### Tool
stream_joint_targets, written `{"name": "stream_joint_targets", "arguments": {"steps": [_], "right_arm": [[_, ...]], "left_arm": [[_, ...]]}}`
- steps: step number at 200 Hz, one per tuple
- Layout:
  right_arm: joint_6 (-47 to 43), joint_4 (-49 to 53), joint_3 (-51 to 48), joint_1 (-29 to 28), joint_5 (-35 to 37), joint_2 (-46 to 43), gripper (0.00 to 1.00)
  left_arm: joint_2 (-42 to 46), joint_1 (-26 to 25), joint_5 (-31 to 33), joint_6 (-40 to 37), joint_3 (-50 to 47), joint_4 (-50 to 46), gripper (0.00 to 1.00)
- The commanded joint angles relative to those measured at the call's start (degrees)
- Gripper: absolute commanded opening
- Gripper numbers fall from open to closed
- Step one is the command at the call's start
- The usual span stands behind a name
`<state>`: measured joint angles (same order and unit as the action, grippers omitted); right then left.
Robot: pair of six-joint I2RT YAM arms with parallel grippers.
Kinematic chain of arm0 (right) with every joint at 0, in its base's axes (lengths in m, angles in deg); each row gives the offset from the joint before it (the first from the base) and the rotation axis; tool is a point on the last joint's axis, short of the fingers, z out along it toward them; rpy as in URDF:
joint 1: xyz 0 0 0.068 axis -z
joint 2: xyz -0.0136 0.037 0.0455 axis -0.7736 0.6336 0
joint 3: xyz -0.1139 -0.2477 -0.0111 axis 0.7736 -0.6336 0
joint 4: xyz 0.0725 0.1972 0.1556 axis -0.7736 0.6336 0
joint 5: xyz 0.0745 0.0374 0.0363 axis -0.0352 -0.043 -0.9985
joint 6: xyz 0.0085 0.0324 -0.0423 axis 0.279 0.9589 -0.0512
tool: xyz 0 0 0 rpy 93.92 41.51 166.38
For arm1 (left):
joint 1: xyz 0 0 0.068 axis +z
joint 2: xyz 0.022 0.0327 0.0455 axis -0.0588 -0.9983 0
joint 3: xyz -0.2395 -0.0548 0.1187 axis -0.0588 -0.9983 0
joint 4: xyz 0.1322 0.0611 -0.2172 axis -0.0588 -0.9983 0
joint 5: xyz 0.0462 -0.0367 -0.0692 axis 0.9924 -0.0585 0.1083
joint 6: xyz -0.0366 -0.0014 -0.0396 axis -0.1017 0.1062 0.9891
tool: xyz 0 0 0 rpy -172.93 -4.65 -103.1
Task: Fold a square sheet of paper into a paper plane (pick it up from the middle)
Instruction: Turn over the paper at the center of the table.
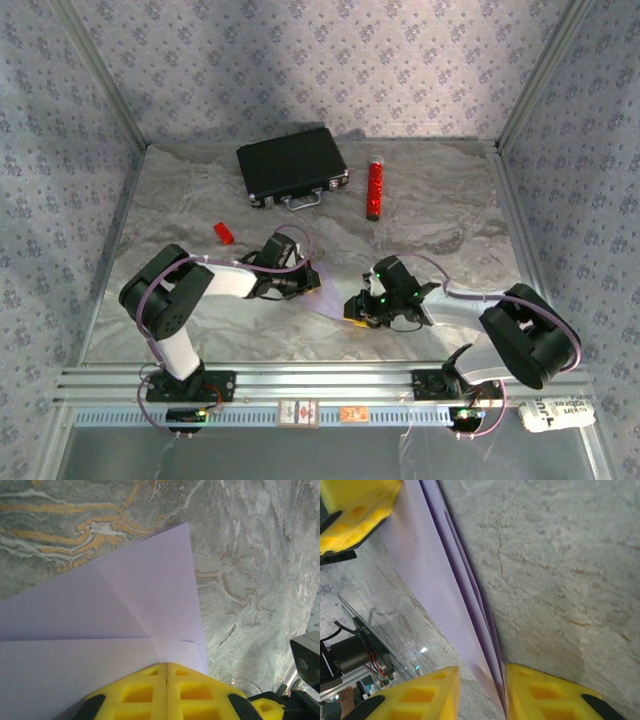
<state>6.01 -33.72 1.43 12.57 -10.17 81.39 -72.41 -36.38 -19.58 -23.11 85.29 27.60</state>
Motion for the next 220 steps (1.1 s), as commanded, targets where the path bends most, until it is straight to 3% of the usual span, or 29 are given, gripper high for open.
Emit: {"name": "stream_joint_targets", "arguments": {"steps": [1,67,115,166,220], "right_arm": [[0.21,-2.15,1.5,0.31,-1.46,1.62,0.29],[-1.06,-3.92,2.49,1.19,-2.49,4.78,0.19],[-2.66,-2.36,1.59,1.63,-2.62,4.23,0.06],[-5.24,2.28,1.5,1.72,0.13,-0.6,0.05],[-7.41,11.95,0.92,1.7,6.3,-10.41,0.05]], "left_arm": [[-0.71,0.34,0.76,0.16,-1.24,-0.49,0.04],[-0.45,0.31,0.98,0.34,-0.95,-0.78,0.05],[2.14,0.37,0.76,0.43,-0.44,-1.65,0.17],[9.89,0.36,2.65,-2.73,1.59,-8.73,0.36],[21.99,0.85,7.14,-5.64,-2.31,-15.71,0.36]]}}
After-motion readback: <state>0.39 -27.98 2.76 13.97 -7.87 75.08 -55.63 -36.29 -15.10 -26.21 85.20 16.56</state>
